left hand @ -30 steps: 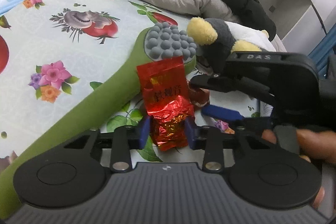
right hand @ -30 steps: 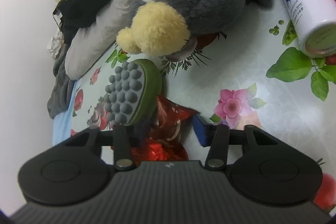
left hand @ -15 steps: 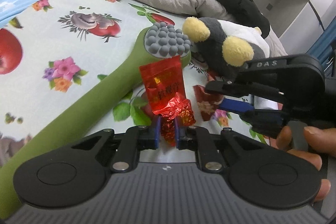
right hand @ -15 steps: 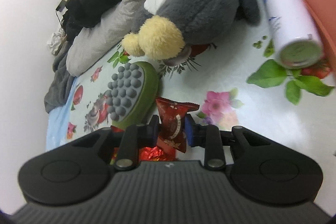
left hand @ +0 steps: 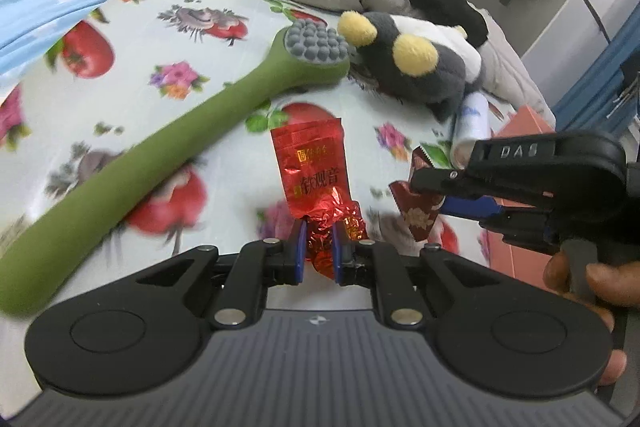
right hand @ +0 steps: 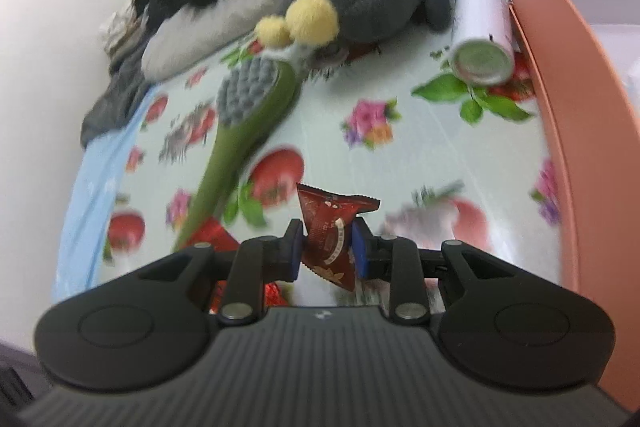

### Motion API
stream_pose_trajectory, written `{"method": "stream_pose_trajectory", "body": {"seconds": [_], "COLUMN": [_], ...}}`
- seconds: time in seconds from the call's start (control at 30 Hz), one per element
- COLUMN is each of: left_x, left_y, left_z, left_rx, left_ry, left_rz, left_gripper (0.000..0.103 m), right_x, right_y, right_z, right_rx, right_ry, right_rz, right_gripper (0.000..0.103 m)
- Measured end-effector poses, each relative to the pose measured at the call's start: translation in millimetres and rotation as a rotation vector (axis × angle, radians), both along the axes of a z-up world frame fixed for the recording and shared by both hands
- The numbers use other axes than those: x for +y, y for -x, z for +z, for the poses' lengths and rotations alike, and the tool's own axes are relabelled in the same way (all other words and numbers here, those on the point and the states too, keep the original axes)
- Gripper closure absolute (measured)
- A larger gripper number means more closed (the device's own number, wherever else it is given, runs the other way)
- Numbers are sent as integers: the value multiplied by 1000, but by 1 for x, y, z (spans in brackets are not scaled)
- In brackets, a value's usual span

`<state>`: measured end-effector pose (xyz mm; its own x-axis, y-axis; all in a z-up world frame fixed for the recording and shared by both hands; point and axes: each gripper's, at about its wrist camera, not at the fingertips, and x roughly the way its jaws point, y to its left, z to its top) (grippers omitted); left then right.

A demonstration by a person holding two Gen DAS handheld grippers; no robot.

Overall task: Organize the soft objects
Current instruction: 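Grasp the red tea packet with the left tool while the right tool grasps the brown candy wrapper, then lift the tea packet with the left tool while the right tool lifts the candy wrapper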

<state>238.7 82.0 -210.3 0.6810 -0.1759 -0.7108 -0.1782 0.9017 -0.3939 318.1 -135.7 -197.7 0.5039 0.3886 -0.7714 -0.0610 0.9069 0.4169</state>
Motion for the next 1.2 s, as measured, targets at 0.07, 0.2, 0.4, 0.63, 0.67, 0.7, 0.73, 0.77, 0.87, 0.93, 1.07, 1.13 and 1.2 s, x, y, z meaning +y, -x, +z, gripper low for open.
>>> {"method": "stream_pose_trajectory", "body": {"seconds": [0.07, 0.2, 0.4, 0.63, 0.67, 0.7, 0.73, 0.77, 0.87, 0.93, 1.07, 1.13, 1.2], "left_x": [-3, -13, -7, 10, 11, 13, 15, 16, 14, 12, 10, 10, 11], "left_y": [19, 55, 95, 109, 110, 111, 111, 111, 113, 114, 112, 111, 110], "left_z": [3, 3, -6, -9, -9, -9, -9, -10, -10, -9, -8, -8, -8], "left_rx": [2, 17, 51, 86, 85, 86, 90, 97, 95, 92, 103, 115, 125], "left_ry": [-4, -34, -10, 6, 7, 16, 29, 44, 62, 69, 128, 152, 180], "left_rz": [-10, -61, -68, -34, -25, -16, -2, 14, 42, 62, 128, 177, 222], "left_gripper": [88, 87, 87, 87, 87, 87, 82, 70, 52, 51, 48, 44, 42], "right_x": [-1, -6, -10, -12, -12, -12, -12, -12, -10, -7, -2, 0, 2], "right_y": [19, 53, 101, 132, 132, 133, 133, 135, 139, 142, 144, 143, 143], "right_z": [2, 1, -2, -10, -9, -8, -7, -6, -8, -12, -18, -19, -21], "right_rx": [-5, 9, 22, 2, 0, -3, -8, -19, -32, -27, -57, -79, -97], "right_ry": [36, 72, 127, 196, 205, 213, 219, 228, 228, 239, 255, 259, 265], "right_rz": [28, 71, 156, 212, 205, 197, 191, 183, 174, 164, 153, 158, 168], "right_gripper": [74, 74, 74, 70, 70, 69, 69, 66, 48, 48, 48, 49, 55]}}
